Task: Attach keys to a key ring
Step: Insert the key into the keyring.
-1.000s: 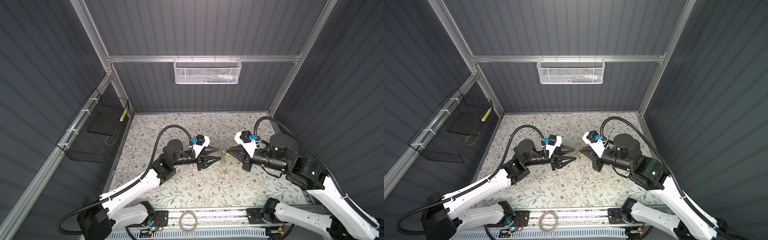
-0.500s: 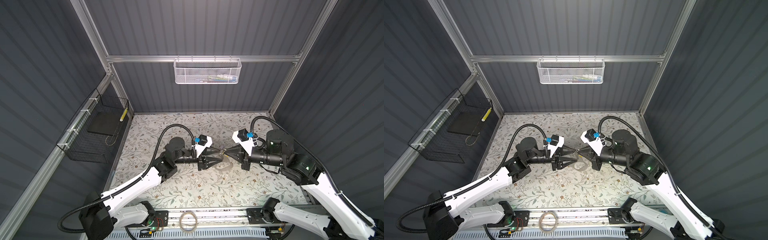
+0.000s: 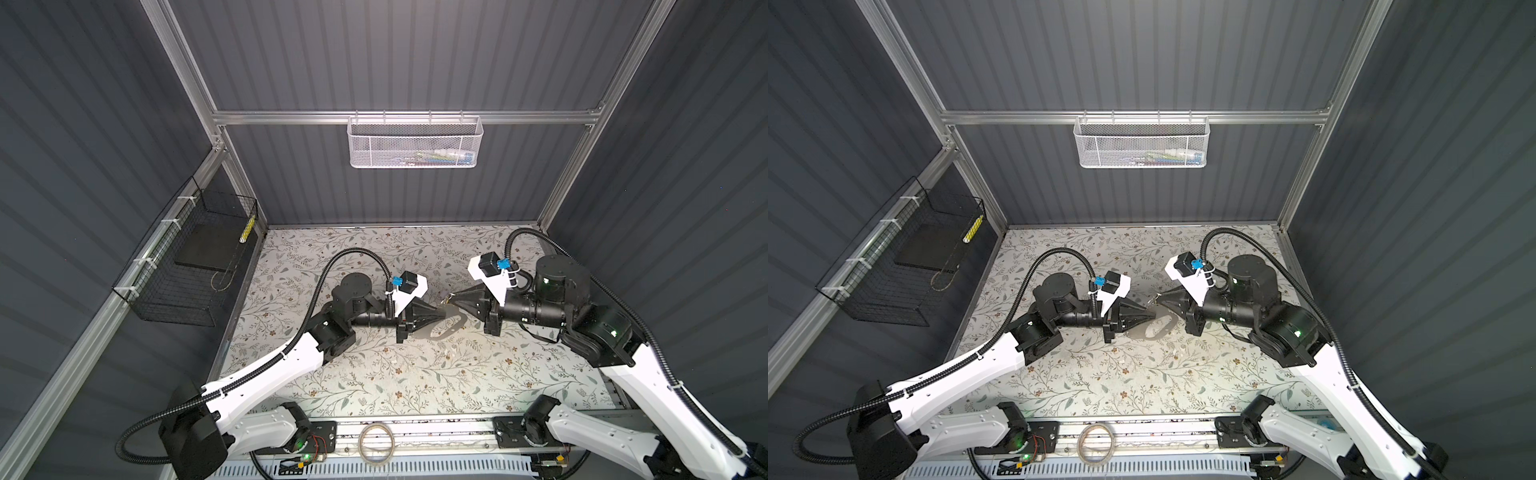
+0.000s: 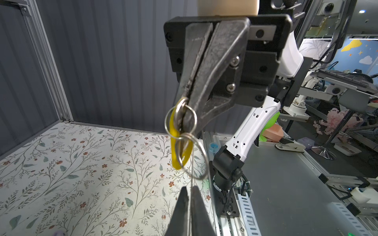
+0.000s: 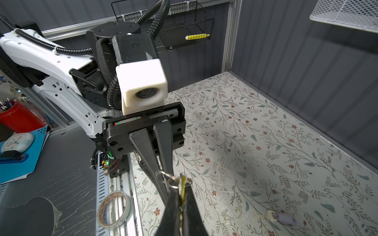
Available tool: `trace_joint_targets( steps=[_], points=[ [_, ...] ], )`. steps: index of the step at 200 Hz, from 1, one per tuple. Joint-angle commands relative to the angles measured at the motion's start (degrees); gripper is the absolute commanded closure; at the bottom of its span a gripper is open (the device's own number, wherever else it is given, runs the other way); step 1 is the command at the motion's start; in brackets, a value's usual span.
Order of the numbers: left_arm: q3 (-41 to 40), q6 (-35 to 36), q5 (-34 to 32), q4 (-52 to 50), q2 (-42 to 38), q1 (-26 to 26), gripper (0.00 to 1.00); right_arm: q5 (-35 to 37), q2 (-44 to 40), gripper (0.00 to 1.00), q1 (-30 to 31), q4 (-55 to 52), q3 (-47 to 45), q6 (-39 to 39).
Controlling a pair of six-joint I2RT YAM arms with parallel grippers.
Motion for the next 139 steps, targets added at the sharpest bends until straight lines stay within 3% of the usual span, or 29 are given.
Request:
trace_joint_targets(
  steps=[1,39,47,54,63,83,110,139],
  points=[
    [2.5,0.1,-2.6,-3.2,0.4,0.3,0.96,-0.2,-0.3,1.0,-0.3,1.9,0.4,1.2],
    [4.9,-3.4,-11.8,-6.3,0.2,0.3,1.0,6.8,0.4,1.0,-0.5,2.1,0.4,3.2],
    [5.2,-5.0,-14.8,-6.5,0.2,0.2,1.0,8.4,0.5,0.94,-0.5,2.1,0.4,3.5],
    [5.7,-6.3,-17.9,-6.8,0.1,0.3,1.0,11.7,0.5,0.8,-0.6,2.2,0.3,4.0],
    [6.5,-8.9,-23.3,-7.5,0.3,0.2,1.0,14.5,0.2,0.69,-0.6,3.0,-0.1,5.0],
    [8.7,-13.0,-33.8,-10.3,0.8,-0.1,1.0,19.1,-0.5,0.59,-0.6,4.4,-1.2,7.6],
    [13.2,-15.0,-50.2,-16.9,1.9,-1.8,1.0,19.2,-1.9,0.56,-0.5,7.8,-5.1,12.8],
    [21.2,-12.3,-73.3,-25.6,7.2,-8.5,1.0,15.7,-2.0,0.56,0.5,15.1,-10.5,20.3]
  ],
)
